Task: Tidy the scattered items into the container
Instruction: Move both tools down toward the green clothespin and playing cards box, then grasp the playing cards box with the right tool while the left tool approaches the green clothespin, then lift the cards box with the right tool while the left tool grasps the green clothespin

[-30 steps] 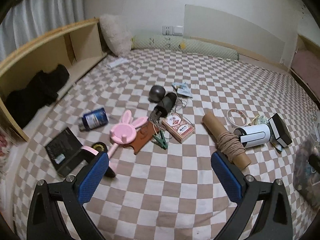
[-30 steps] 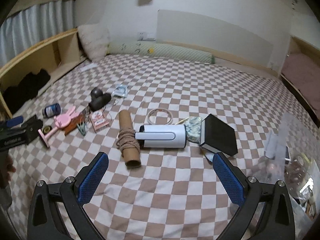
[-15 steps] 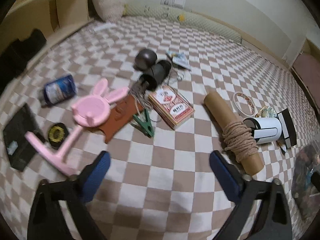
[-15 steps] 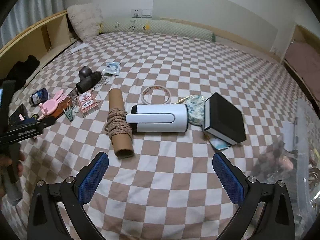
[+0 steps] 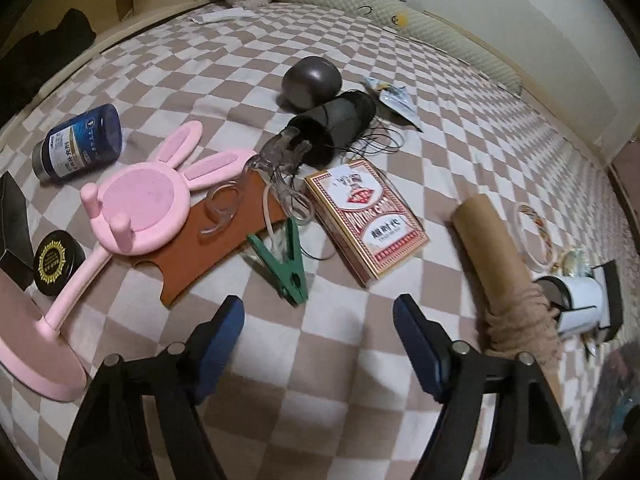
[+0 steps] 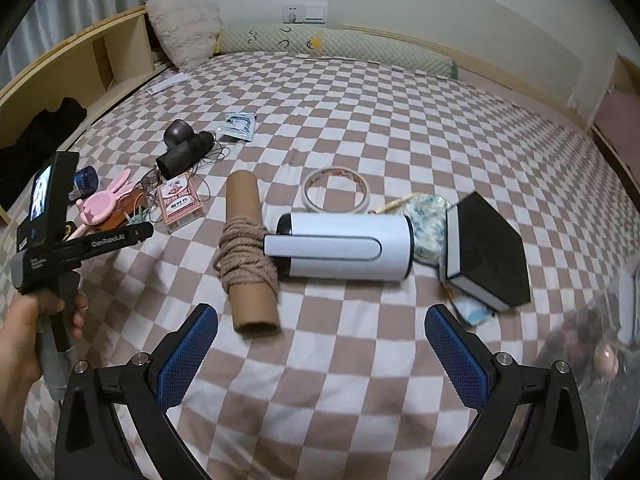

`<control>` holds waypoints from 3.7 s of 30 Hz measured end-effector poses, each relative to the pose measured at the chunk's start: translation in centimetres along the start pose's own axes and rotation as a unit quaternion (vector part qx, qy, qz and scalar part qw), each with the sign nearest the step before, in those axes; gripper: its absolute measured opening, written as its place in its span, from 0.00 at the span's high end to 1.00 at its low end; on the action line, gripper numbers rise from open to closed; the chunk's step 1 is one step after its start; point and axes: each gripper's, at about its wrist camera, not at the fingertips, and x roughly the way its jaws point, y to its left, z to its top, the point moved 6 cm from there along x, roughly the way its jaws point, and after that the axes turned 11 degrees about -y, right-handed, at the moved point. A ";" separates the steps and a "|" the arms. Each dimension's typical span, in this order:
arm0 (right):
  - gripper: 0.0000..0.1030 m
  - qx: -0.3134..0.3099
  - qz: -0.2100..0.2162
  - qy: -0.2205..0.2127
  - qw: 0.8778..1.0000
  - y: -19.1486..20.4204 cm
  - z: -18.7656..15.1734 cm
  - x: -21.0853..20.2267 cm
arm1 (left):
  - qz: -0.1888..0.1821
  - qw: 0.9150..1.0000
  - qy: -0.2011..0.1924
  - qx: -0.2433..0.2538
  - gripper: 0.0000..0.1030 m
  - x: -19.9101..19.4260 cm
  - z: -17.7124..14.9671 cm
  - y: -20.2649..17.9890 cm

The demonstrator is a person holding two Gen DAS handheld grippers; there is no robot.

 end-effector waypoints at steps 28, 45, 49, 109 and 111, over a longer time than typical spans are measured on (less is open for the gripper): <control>0.05 -0.035 0.069 -0.058 0.995 7.4 6.1 7.3 | 0.002 0.999 -0.023 0.031 0.82 2.7 -0.3 1.6; 0.19 -0.102 0.136 -0.055 0.984 15.1 5.0 13.9 | -0.046 0.996 -0.036 0.065 0.82 0.3 -2.3 3.0; 0.19 -0.129 0.145 -0.055 0.979 16.3 3.7 14.9 | -0.063 0.995 -0.038 0.065 0.82 -0.8 -3.5 3.9; 0.39 -0.154 0.138 0.002 0.978 12.1 -11.2 2.3 | -0.132 0.991 -0.003 0.033 0.82 -7.5 -11.0 3.7; 0.39 -0.156 0.137 0.004 0.978 11.8 -11.9 1.4 | -0.133 0.991 -0.001 0.027 0.82 -7.3 -10.7 3.7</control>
